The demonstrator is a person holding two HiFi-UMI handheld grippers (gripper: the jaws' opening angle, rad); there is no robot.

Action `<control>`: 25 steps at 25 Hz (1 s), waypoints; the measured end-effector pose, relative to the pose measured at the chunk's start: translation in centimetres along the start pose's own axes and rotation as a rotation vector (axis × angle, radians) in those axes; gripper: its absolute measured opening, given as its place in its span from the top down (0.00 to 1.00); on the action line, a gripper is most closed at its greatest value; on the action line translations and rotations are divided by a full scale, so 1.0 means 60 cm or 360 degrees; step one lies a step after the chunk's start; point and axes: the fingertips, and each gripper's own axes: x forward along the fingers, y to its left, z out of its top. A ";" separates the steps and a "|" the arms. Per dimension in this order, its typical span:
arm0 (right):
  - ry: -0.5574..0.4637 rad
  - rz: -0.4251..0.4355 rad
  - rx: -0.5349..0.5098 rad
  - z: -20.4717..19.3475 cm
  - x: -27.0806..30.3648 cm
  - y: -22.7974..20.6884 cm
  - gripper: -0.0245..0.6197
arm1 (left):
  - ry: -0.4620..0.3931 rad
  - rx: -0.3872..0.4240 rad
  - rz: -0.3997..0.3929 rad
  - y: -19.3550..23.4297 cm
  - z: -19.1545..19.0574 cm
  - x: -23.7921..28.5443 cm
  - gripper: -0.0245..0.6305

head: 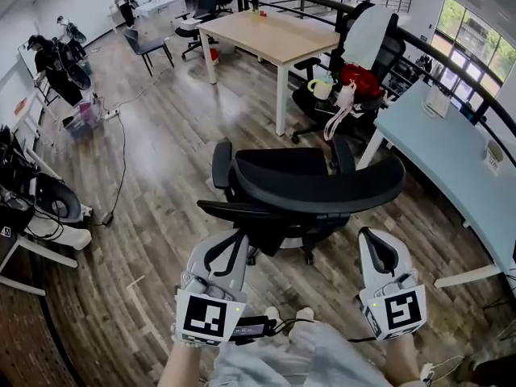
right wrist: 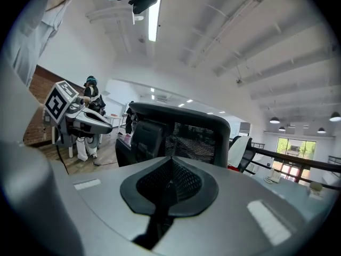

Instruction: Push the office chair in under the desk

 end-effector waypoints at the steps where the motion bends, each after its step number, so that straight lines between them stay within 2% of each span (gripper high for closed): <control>1: 0.0003 -0.0002 -0.0003 -0.002 0.000 -0.002 0.95 | -0.0008 0.0005 0.0005 0.001 -0.001 0.002 0.96; 7: 0.0034 0.0007 -0.0068 -0.007 0.006 -0.029 0.95 | 0.0022 0.0006 0.0052 0.014 0.004 0.004 0.96; 10: 0.0063 0.0028 -0.0126 -0.016 0.010 -0.042 0.93 | 0.0045 0.0113 0.0064 0.017 -0.003 0.011 0.96; 13: 0.0127 0.0046 -0.0148 -0.028 0.018 -0.057 0.82 | 0.0114 0.0172 0.0075 0.018 -0.009 0.022 0.95; 17: 0.0198 0.0090 -0.0260 -0.044 0.039 -0.075 0.69 | 0.0178 0.0290 0.0079 0.033 -0.020 0.036 0.94; 19: 0.0224 0.0117 -0.0350 -0.058 0.046 -0.083 0.65 | 0.0246 0.0380 0.0032 0.030 -0.035 0.042 0.83; 22: 0.0283 0.0143 -0.0499 -0.082 0.059 -0.097 0.61 | 0.0350 0.0537 -0.0013 0.027 -0.056 0.053 0.74; 25: 0.0370 0.0179 -0.0622 -0.105 0.075 -0.119 0.60 | 0.0455 0.0671 -0.0042 0.034 -0.076 0.064 0.70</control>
